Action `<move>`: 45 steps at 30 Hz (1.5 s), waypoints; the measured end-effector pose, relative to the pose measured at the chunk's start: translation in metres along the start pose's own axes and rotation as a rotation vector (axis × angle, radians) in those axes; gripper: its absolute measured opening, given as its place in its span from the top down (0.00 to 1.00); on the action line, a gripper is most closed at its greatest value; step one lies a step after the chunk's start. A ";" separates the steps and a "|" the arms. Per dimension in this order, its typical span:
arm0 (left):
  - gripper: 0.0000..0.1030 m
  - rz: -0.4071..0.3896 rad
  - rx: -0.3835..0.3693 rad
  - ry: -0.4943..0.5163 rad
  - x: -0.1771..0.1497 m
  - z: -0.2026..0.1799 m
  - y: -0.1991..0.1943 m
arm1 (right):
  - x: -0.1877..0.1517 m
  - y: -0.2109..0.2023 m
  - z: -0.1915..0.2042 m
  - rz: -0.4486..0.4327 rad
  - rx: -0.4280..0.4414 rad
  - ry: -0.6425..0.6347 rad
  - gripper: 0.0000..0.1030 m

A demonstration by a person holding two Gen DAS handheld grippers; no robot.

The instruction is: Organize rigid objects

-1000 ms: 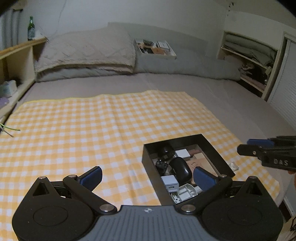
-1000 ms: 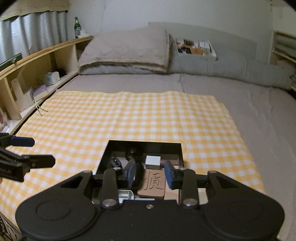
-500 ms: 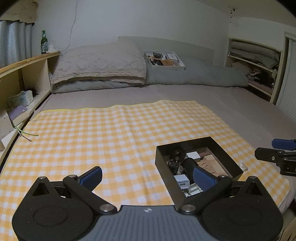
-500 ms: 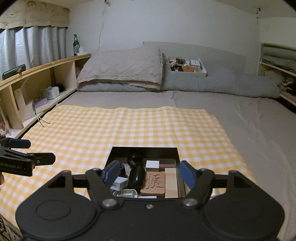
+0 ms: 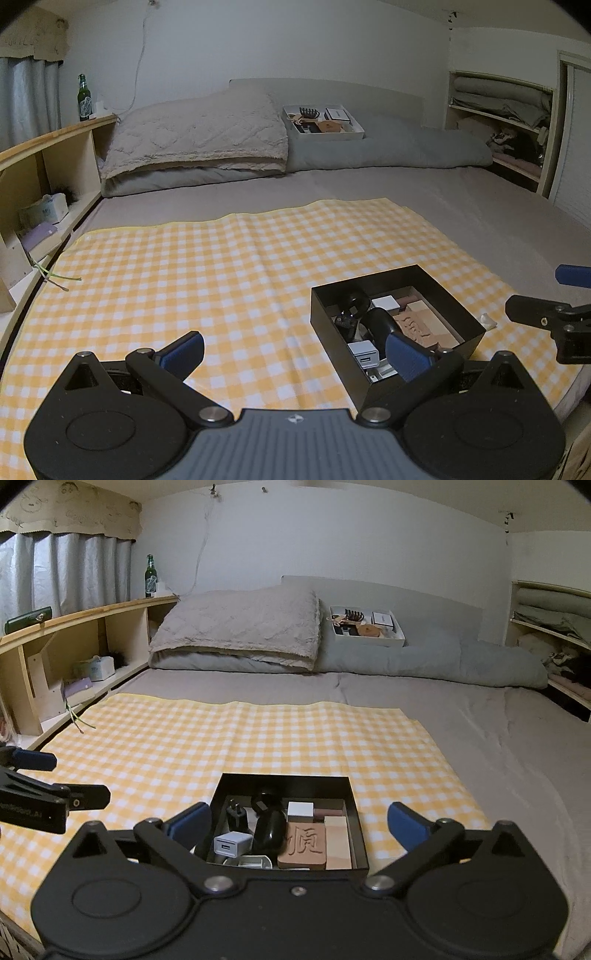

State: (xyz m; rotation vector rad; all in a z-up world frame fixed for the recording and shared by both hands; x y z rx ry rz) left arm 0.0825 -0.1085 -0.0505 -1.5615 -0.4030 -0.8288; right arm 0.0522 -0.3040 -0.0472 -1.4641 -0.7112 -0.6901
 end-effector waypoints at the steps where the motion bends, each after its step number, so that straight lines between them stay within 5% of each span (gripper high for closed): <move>1: 0.00 -0.001 0.002 0.002 0.000 0.000 0.000 | 0.000 0.000 0.000 0.000 -0.004 0.001 0.00; 45: 0.00 0.007 0.006 -0.015 -0.003 0.009 -0.001 | -0.003 0.001 0.002 0.009 -0.016 -0.009 0.00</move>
Point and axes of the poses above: each gripper's, at about its wrist camera, not at the fingertips, and y roughly the way its jaws point, z to its left, x to its top, the point moved 6 cm from there along y, roughly the way its jaws point, and after that the axes turned 9 degrees about z, right-handed, at the moved point
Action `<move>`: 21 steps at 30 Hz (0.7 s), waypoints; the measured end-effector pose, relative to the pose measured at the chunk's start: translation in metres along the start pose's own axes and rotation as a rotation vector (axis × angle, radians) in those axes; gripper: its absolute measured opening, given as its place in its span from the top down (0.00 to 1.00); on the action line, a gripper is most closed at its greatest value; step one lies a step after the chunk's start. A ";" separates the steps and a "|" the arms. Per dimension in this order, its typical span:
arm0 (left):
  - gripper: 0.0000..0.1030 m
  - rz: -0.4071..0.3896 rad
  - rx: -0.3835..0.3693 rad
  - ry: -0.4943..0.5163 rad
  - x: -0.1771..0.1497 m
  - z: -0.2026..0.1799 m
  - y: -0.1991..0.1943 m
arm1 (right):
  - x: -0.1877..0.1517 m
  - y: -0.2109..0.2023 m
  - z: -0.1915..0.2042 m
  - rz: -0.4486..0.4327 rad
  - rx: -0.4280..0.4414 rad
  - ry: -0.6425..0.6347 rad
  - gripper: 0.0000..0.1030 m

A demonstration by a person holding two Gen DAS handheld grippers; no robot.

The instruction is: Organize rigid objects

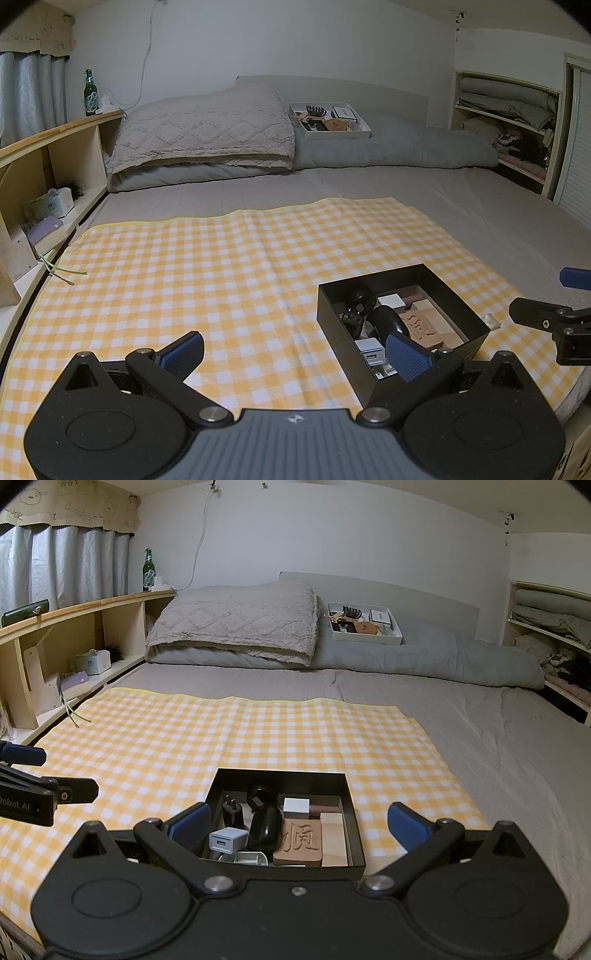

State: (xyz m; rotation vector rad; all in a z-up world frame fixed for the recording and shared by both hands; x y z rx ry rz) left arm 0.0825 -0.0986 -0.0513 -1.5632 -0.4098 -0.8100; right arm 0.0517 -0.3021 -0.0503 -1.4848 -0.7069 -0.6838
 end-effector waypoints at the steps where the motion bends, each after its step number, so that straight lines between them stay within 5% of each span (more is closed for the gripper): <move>1: 0.00 0.000 0.000 0.000 0.000 0.000 0.000 | 0.000 0.000 0.000 0.000 0.000 0.000 0.00; 21: 0.00 -0.005 0.010 0.016 0.000 0.002 -0.001 | 0.000 0.000 0.000 0.000 0.000 0.000 0.00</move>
Point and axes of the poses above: each gripper's, at about its wrist camera, not at the fingertips, and y roughly the way its jaws point, z to its left, x to its top, the point moved 6 cm from there along y, roughly the way its jaws point, and after that the axes turned 9 degrees about z, right-handed, at the moved point
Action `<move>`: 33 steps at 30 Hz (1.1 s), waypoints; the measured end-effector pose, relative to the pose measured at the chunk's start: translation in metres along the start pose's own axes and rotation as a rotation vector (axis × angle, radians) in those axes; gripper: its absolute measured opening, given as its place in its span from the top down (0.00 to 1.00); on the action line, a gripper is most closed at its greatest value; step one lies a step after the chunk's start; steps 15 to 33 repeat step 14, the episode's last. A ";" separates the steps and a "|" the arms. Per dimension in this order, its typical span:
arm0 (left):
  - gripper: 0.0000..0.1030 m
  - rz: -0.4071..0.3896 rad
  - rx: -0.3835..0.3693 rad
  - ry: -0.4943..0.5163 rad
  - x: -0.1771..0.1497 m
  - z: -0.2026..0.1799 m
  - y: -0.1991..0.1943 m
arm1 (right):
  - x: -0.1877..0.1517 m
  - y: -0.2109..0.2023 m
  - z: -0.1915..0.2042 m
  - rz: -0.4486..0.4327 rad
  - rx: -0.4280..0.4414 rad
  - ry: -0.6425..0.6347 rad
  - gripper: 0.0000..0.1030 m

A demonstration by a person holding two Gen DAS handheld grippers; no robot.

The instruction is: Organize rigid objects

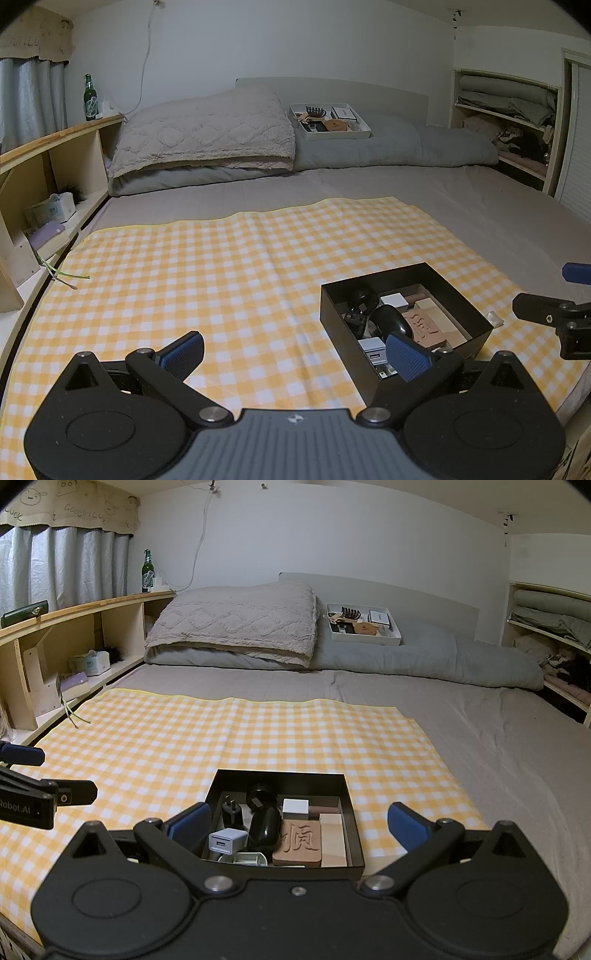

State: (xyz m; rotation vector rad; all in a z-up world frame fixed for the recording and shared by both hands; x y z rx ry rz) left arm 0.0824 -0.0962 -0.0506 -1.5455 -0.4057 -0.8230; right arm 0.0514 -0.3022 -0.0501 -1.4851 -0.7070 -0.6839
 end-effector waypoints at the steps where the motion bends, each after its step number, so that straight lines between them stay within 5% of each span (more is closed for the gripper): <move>1: 0.00 -0.001 0.001 0.001 0.000 0.000 0.000 | 0.000 0.000 0.000 0.000 0.000 0.000 0.00; 33: 0.00 0.000 0.010 0.004 -0.001 0.000 0.000 | 0.000 0.000 0.000 0.000 0.000 -0.002 0.00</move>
Point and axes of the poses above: each gripper's, at about its wrist camera, not at the fingertips, and y roughly the way its jaws point, z to its left, x to its top, the point moved 6 cm from there along y, roughly the way its jaws point, and after that the axes turned 9 degrees about z, right-handed, at the moved point
